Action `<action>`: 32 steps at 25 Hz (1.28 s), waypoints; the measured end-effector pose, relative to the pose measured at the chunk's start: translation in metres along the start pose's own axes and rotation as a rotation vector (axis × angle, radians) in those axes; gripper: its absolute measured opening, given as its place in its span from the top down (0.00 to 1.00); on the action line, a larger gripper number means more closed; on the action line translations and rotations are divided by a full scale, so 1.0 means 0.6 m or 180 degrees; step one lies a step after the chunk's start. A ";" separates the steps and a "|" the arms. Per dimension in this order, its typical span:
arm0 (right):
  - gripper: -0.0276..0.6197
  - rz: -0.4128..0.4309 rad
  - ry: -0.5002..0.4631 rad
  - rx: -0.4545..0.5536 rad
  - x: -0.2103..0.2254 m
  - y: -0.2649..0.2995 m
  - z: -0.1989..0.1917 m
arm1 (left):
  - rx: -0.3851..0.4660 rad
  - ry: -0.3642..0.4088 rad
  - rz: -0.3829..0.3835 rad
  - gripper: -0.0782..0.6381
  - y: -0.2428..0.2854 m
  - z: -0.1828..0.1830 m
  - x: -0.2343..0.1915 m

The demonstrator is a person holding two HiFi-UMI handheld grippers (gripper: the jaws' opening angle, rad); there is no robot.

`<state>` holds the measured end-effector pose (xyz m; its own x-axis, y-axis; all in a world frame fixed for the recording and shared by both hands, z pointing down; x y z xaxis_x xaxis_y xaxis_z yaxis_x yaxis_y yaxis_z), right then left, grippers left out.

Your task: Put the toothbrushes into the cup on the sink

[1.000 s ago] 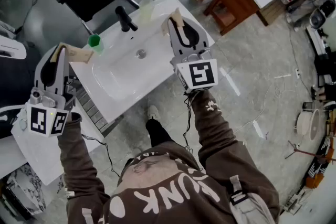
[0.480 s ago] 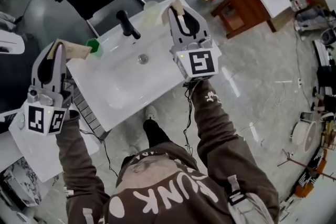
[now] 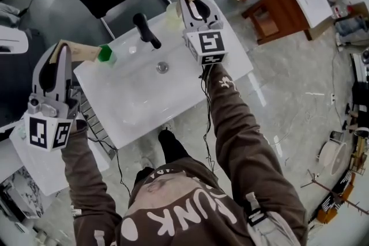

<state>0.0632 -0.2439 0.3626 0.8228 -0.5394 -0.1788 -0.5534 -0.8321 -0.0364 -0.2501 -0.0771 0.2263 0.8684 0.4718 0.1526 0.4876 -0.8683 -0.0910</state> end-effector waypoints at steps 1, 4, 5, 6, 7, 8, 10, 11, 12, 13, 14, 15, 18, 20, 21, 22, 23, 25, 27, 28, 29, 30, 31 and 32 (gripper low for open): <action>0.86 0.0004 0.0010 -0.0044 0.000 0.005 -0.013 | -0.0008 -0.0004 0.0002 0.85 0.003 -0.003 -0.001; 0.86 0.0009 0.0051 -0.0138 -0.002 0.018 -0.048 | -0.0031 -0.0014 0.0009 0.85 0.009 -0.013 -0.004; 0.86 0.0012 0.0057 -0.0165 -0.003 0.022 -0.057 | -0.0040 -0.0016 0.0010 0.85 0.011 -0.016 -0.005; 0.86 0.0012 0.0059 -0.0188 -0.004 0.025 -0.066 | -0.0047 -0.0018 0.0010 0.85 0.012 -0.018 -0.006; 0.86 0.0012 0.0057 -0.0206 -0.004 0.028 -0.072 | -0.0051 -0.0020 0.0009 0.85 0.013 -0.020 -0.007; 0.86 0.0011 0.0052 -0.0219 -0.005 0.031 -0.078 | -0.0053 -0.0021 0.0008 0.85 0.014 -0.021 -0.008; 0.86 0.0008 0.0041 -0.0240 -0.007 0.037 -0.087 | -0.0055 -0.0025 0.0005 0.85 0.017 -0.024 -0.010; 0.86 0.0008 0.0036 -0.0249 -0.008 0.039 -0.092 | -0.0056 -0.0028 0.0002 0.85 0.018 -0.025 -0.011; 0.86 0.0010 0.0032 -0.0257 -0.009 0.041 -0.096 | -0.0059 -0.0031 0.0000 0.85 0.019 -0.026 -0.011; 0.86 0.0014 0.0026 -0.0268 -0.010 0.042 -0.100 | -0.0063 -0.0035 -0.0001 0.85 0.019 -0.028 -0.012; 0.85 0.0018 0.0017 -0.0281 -0.011 0.043 -0.104 | -0.0068 -0.0038 -0.0001 0.85 0.020 -0.030 -0.012; 0.85 0.0024 0.0009 -0.0293 -0.012 0.044 -0.108 | -0.0073 -0.0041 0.0001 0.85 0.020 -0.031 -0.013; 0.84 0.0045 0.0014 -0.0302 -0.013 0.044 -0.118 | -0.0084 -0.0044 0.0003 0.85 0.020 -0.034 -0.014; 0.78 0.0064 0.0045 -0.0262 -0.014 0.043 -0.121 | -0.0091 -0.0045 -0.0005 0.85 0.022 -0.037 -0.013; 0.69 0.0080 0.0072 -0.0233 -0.014 0.043 -0.121 | -0.0094 -0.0047 -0.0010 0.85 0.022 -0.038 -0.013; 0.59 0.0098 0.0098 -0.0206 -0.014 0.042 -0.121 | -0.0098 -0.0050 -0.0013 0.85 0.023 -0.040 -0.013; 0.54 0.0118 0.0117 -0.0185 -0.015 0.042 -0.119 | -0.0102 -0.0053 -0.0016 0.85 0.023 -0.041 -0.013; 0.40 0.0152 0.0126 -0.0151 -0.019 0.040 -0.114 | -0.0106 -0.0056 -0.0023 0.85 0.023 -0.043 -0.012; 0.29 0.0172 0.0118 -0.0105 -0.021 0.035 -0.104 | -0.0113 -0.0048 -0.0031 0.85 0.024 -0.044 -0.010; 0.26 0.0183 0.0107 -0.0086 -0.023 0.032 -0.100 | -0.0117 -0.0043 -0.0035 0.85 0.025 -0.044 -0.009; 0.24 0.0195 0.0091 -0.0072 -0.025 0.029 -0.095 | -0.0120 -0.0040 -0.0037 0.85 0.025 -0.046 -0.008; 0.23 0.0206 0.0072 -0.0059 -0.027 0.026 -0.090 | -0.0123 -0.0041 -0.0038 0.85 0.025 -0.048 -0.008; 0.23 0.0215 0.0053 -0.0044 -0.028 0.022 -0.086 | -0.0126 -0.0046 -0.0037 0.85 0.025 -0.051 -0.008; 0.22 0.0220 0.0037 -0.0027 -0.029 0.018 -0.081 | -0.0130 -0.0052 -0.0035 0.85 0.026 -0.054 -0.008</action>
<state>0.0495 -0.2496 0.4128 0.7841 -0.5972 -0.1691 -0.6080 -0.7938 -0.0159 -0.2498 -0.0977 0.2562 0.8646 0.4834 0.1373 0.4933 -0.8684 -0.0492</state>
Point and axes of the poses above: the fingertips, and each gripper's own axes: y forward along the fingers, x to its right, z out of its top, the point moved 8 cm from there along -y, backward along the fingers, and after that the axes turned 1 degree about x, right-handed, at the moved point
